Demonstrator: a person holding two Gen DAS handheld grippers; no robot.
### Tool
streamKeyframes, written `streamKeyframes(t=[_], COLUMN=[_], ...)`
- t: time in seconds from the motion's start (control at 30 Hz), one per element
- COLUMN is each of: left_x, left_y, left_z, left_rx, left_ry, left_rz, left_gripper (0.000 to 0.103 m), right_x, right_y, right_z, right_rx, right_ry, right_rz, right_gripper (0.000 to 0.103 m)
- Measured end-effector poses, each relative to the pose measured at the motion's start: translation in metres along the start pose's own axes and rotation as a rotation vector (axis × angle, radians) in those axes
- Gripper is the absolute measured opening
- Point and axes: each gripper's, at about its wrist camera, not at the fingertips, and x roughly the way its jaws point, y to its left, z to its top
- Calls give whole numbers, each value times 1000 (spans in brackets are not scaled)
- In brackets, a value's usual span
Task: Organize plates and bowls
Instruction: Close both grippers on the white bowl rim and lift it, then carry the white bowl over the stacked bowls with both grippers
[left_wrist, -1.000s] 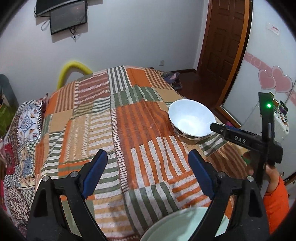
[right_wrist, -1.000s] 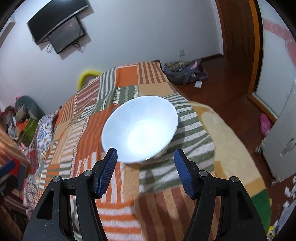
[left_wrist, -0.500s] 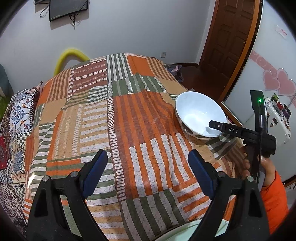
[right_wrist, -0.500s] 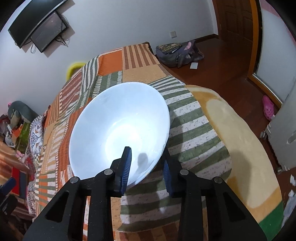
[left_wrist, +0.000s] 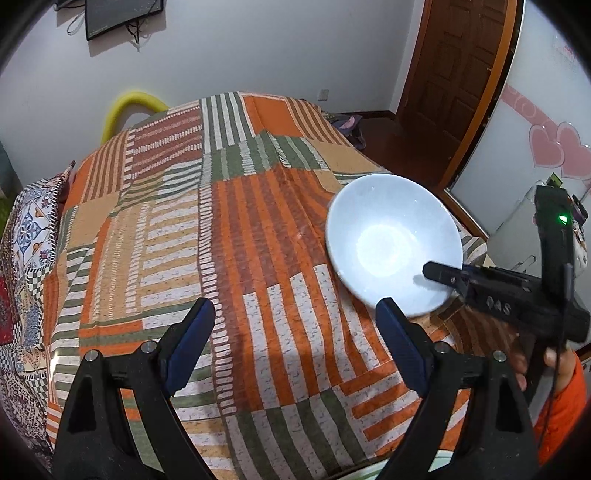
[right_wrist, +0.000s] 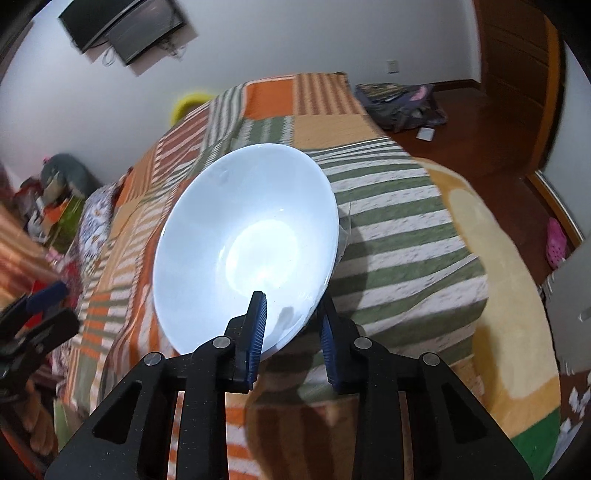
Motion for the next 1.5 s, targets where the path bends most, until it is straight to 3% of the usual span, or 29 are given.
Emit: streamKeyframes(t=[0.1,0.23,0.3,0.47,0.63,0.7,0.87,1.1,1.3,1.5], left_x=[12,31,45,73,78,77,74,63,35,-4], left_y=[-2,0,-1,-7,-17,-23,-32,-29,-25,-22], left_z=[3,4,4,-2,-5,-6,-7,-7,-11,-15], left_rx=[2,-14,-11,7,51,79,110,71,32,21], left_ry=[28,70,113,192,177,171,167,183,161,100], left_rz=[-1,6,6,-11,10,16,14,-45,-75,-58], left_gripper=[81,79,64,41,36,28,27,24,24,24], right_x=[1,2,2,4,6,4,0,-10,-29,-46], right_y=[7,17,19,19,21,22,22,24,33,50], right_z=[-5,-15,-18,-18,-18,-20,-20,-20,-20,-21], right_rx=[-27,-82,-93,-91,-77,-68,-48,-32,-48,-74], right_ry=[18,42,47,44,27,20,0,-17,-52,-82], right_rz=[29,55,63,66,56,54,24,10,16,34], right_gripper=[25,25,25,25,25,25,24,24,24,24])
